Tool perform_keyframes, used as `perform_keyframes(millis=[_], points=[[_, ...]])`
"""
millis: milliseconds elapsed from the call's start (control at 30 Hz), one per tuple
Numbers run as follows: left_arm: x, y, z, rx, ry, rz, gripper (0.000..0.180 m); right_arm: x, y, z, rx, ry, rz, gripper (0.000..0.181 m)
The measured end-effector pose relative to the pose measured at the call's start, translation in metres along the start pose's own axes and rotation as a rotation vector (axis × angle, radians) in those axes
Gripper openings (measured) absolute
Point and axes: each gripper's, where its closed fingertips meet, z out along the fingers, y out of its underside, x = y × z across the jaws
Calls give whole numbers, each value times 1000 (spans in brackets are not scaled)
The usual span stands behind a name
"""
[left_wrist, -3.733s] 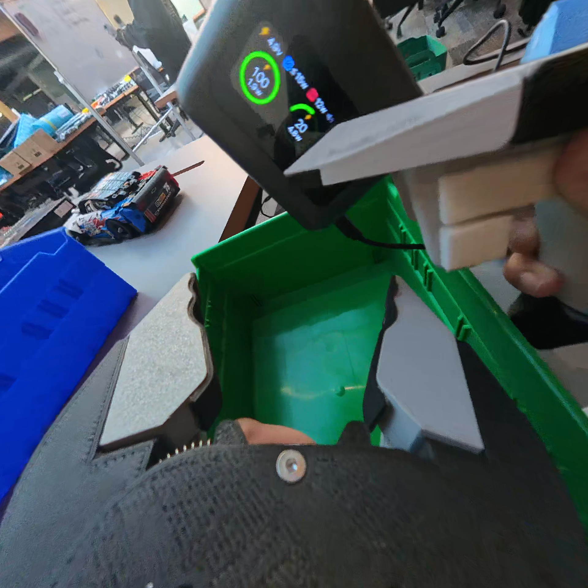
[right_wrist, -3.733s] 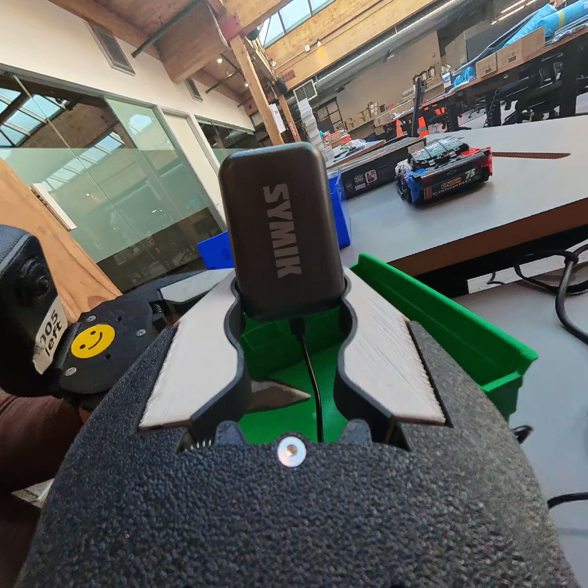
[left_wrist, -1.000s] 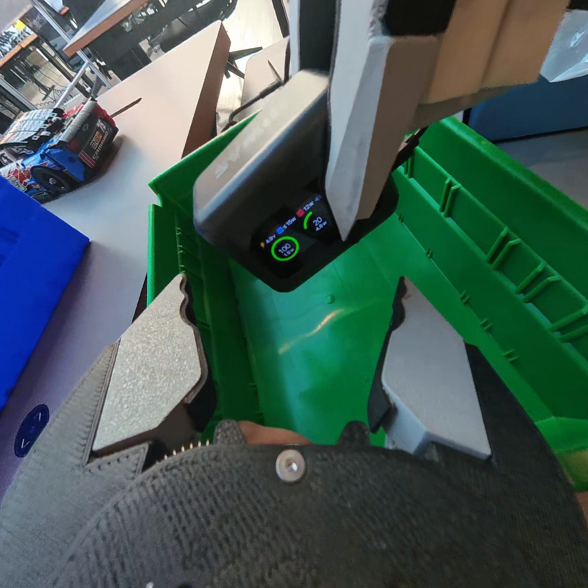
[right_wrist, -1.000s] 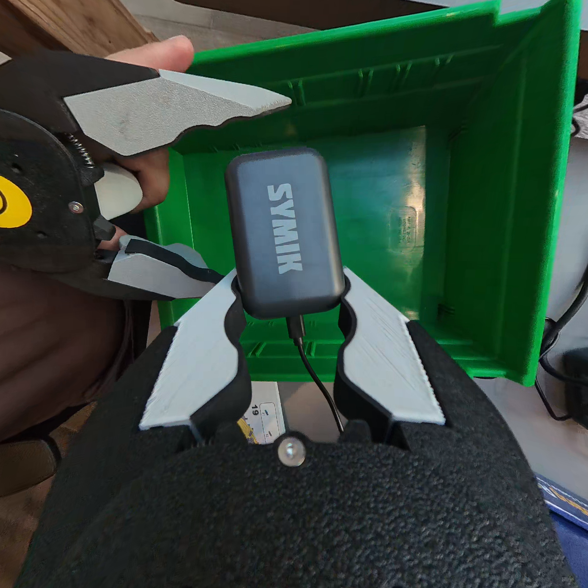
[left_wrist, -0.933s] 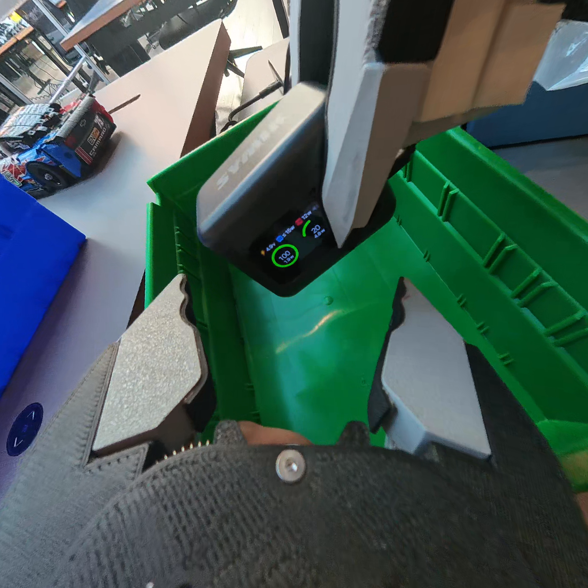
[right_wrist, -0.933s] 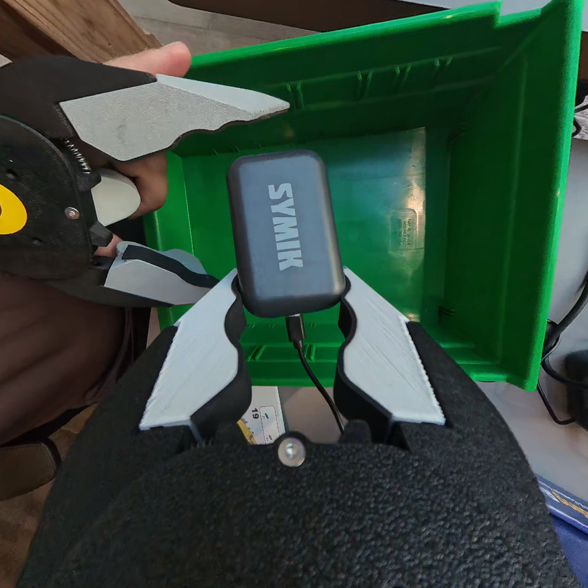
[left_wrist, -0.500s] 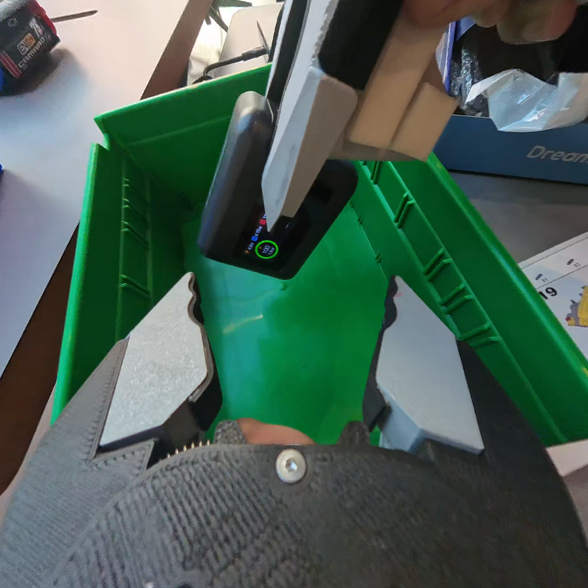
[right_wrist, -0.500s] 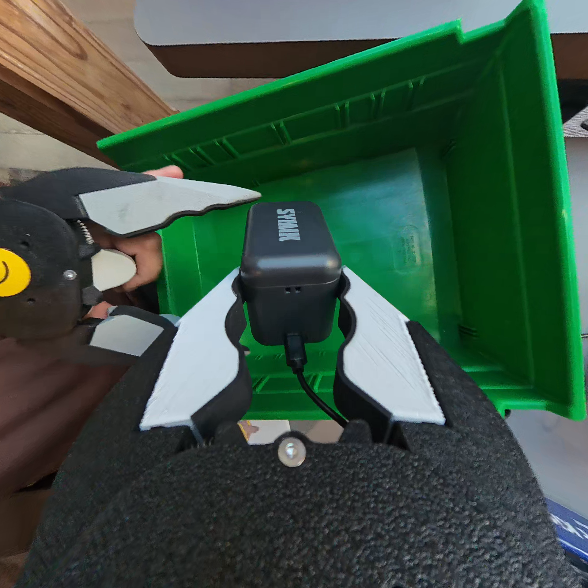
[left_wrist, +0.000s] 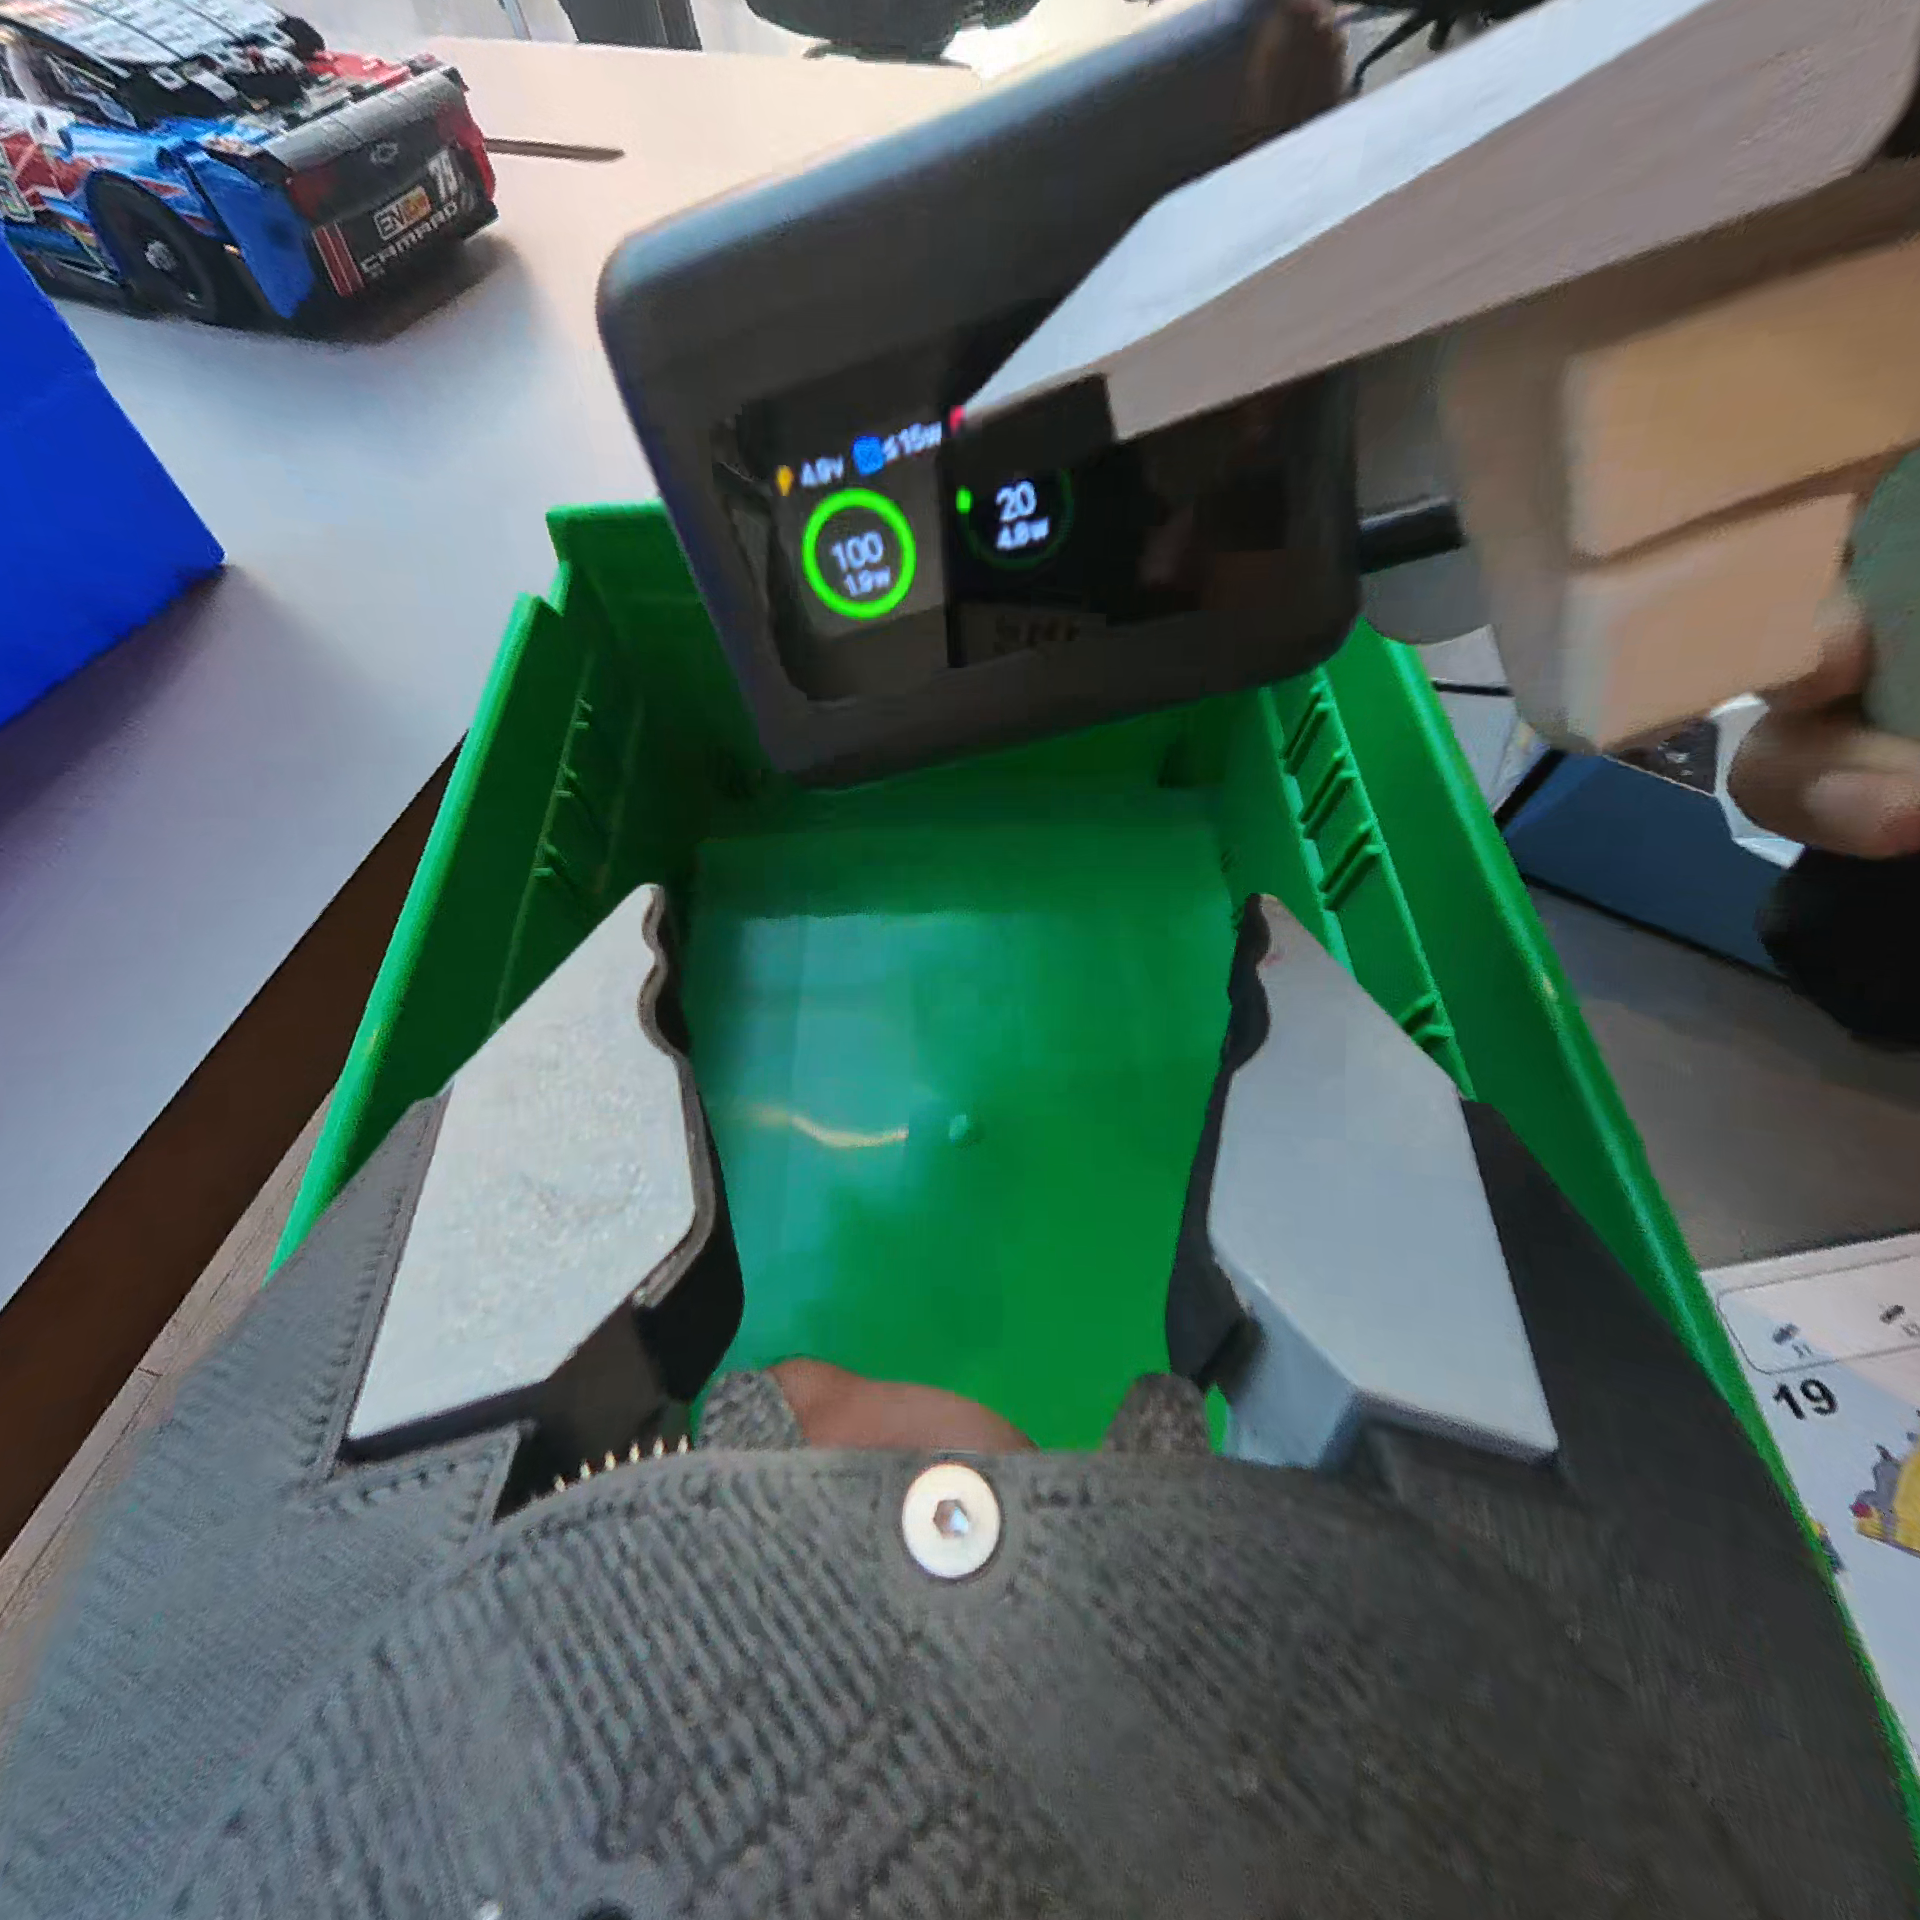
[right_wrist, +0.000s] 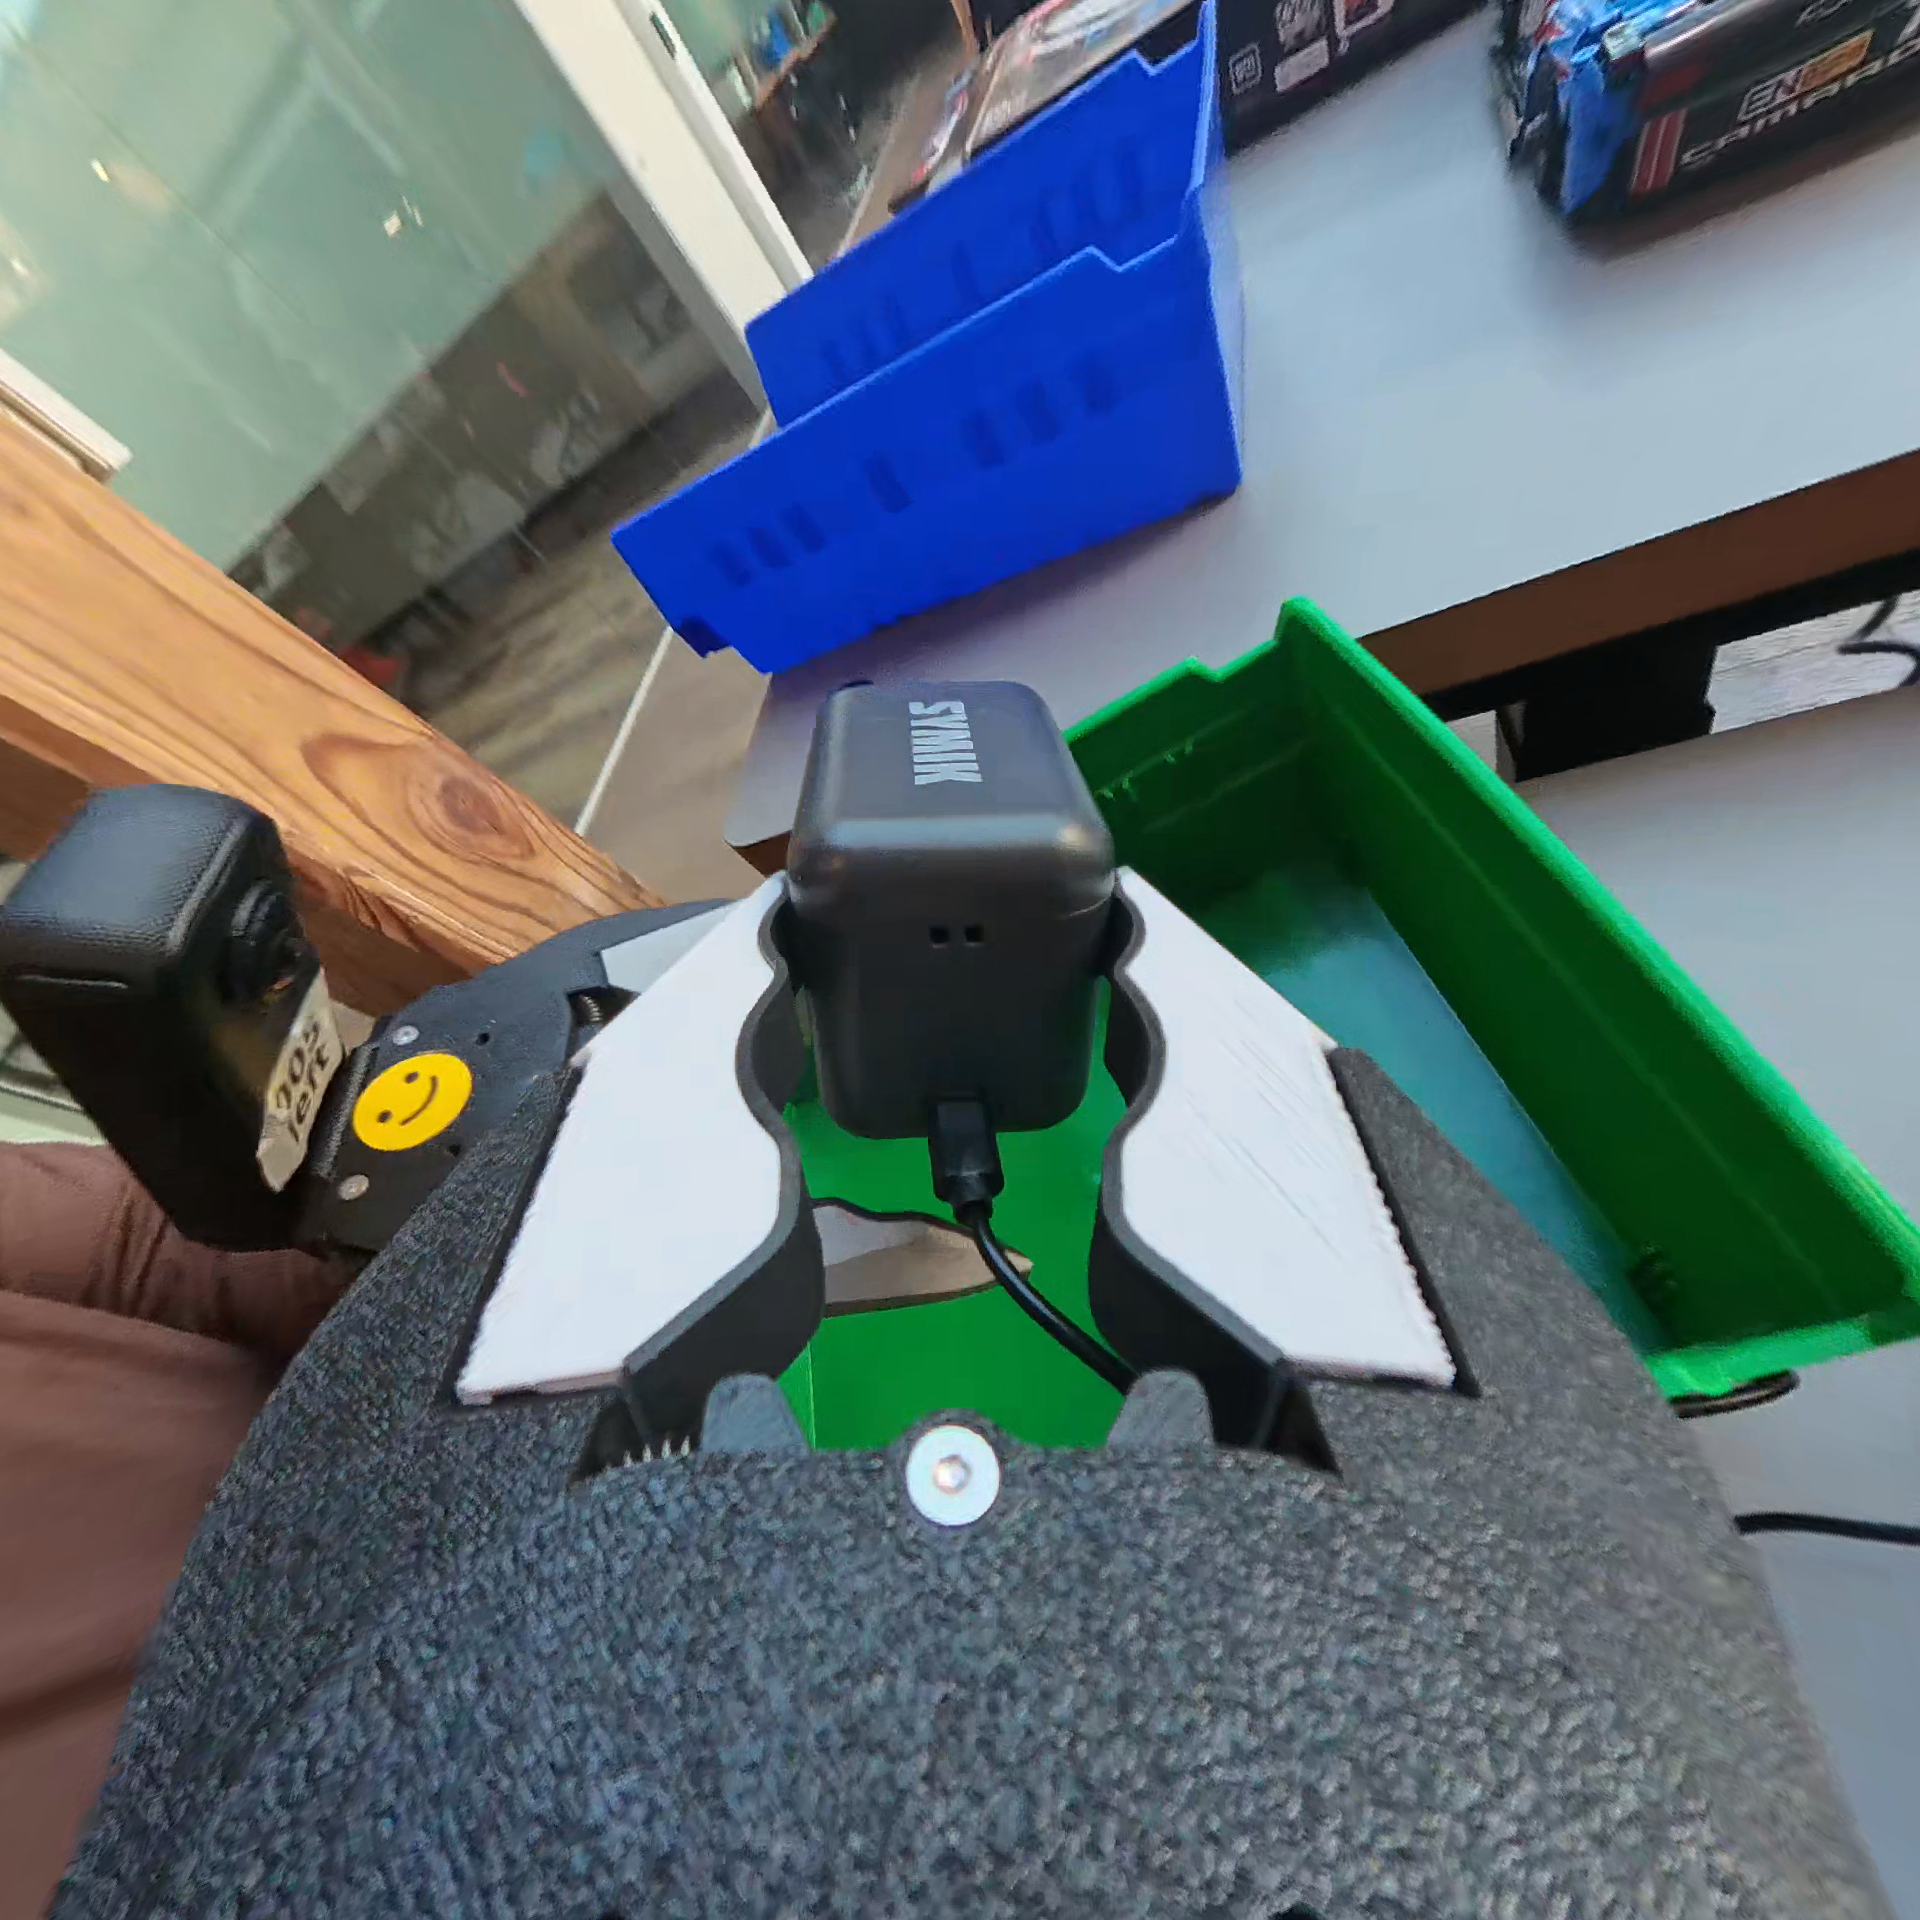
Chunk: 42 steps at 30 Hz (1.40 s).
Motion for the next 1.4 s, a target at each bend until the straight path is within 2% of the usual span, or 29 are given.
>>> perform_keyframes(millis=[67, 200, 333, 467, 533, 600, 700, 833, 867, 1100, 1400], points=[[4, 5, -7, -16, 16, 8, 105, -1, -2, -3, 24, -15, 10, 55], [21, 12, -40, 45, 96, 29, 106, -12, 2, -6, 34, -52, -13, 55], [18, 19, -34, -9, 172, 3, 105, -29, 7, -8, 61, -89, -50, 54], [10, 23, -30, -100, 316, 92, 87, -37, 17, -14, 79, -85, -91, 54], [16, 20, -42, -80, 444, 171, 106, -35, 25, -15, 66, -72, -98, 54], [7, 13, -42, -49, 407, 254, 105, -35, 33, -13, 50, -81, -89, 54], [9, 7, -41, 44, 341, 489, 110, -38, 40, -6, 38, -110, -73, 54], [7, -8, -40, 229, 134, 854, 77, -43, 48, 0, 7, -137, -87, 54], [7, -8, -40, 245, 124, 917, 77, -43, 51, -1, -3, -135, -96, 55], [0, -6, -40, 275, 61, 1200, 77, -44, 68, 1, -120, -105, -200, 55], [-14, 7, -38, 191, -1, 1456, 77, -32, 91, 15, -349, -3, -337, 57]])
